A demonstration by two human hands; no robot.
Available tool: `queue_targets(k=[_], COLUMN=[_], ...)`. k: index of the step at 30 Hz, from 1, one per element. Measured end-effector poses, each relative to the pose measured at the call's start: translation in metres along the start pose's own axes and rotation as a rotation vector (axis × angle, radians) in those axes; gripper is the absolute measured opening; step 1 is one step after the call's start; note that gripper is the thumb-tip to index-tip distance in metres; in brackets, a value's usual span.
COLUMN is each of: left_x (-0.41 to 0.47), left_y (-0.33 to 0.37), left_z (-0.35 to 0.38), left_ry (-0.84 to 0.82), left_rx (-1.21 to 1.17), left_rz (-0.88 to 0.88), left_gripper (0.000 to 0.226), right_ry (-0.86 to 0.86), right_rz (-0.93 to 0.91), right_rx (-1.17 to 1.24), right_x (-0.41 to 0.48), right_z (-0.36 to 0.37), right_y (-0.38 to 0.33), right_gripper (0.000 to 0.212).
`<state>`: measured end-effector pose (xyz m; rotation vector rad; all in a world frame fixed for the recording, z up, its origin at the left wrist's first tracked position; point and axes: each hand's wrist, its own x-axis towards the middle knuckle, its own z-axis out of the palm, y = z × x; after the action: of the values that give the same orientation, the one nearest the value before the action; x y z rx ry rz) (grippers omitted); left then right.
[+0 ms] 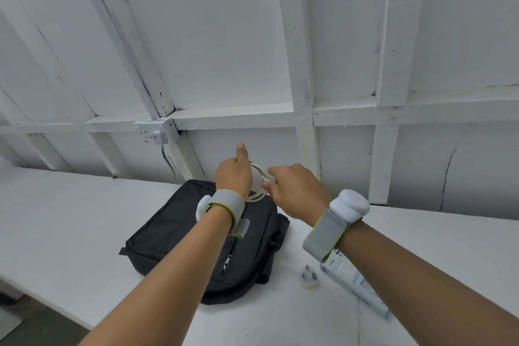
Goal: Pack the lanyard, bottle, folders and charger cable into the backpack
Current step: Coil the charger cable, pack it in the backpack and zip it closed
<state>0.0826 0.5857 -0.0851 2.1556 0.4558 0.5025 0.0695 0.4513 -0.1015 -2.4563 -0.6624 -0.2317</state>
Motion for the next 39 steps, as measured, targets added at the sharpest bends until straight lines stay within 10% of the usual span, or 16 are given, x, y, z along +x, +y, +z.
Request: queue_targets(k=[4,7,10,19,23,28,39], left_x=[-0.004,-0.013,-0.021,-0.029,-0.036,-0.002,0.090], left_y=[-0.007,-0.013,-0.031,-0.111,-0.149,-0.154,-0.140], left_z=[0.005,0.011,0.027,0.060,0.059,0.035,-0.060], left_ry=[-0.133,-0.330,-0.364,-0.404,-0.465,-0.424,-0.381], left_rx=[-0.346,-0.775,-0.650,0.288,0.718,0.669,0.516], left_rz=[-0.264,-0.505,-0.477,-0.127,0.039,0.151,0.501], left_gripper=[0.054,0.042,0.042,0.040,0.077,0.024,0.024], right_ry=[0.003,-0.110,-0.208,-0.060,-0.016,-0.059,-0.102], right_rz=[0.072,0.401,0.583,0.733,0.806,0.780,0.741], right_rx=[0.151,0.879,1.297,1.125,1.102,0.968,0.687], right_x=[-0.002,-0.003,-0.014,-0.045,-0.051,-0.043,0.044], right_z=[0.010,0.019,0.032,0.063,0.070,0.081,0.167], right_y=[0.009,0.016,0.031,0.073,0.085,0.072,-0.025], right_gripper=[0.029,0.025,0.023,0.019,0.018,0.016,0.018])
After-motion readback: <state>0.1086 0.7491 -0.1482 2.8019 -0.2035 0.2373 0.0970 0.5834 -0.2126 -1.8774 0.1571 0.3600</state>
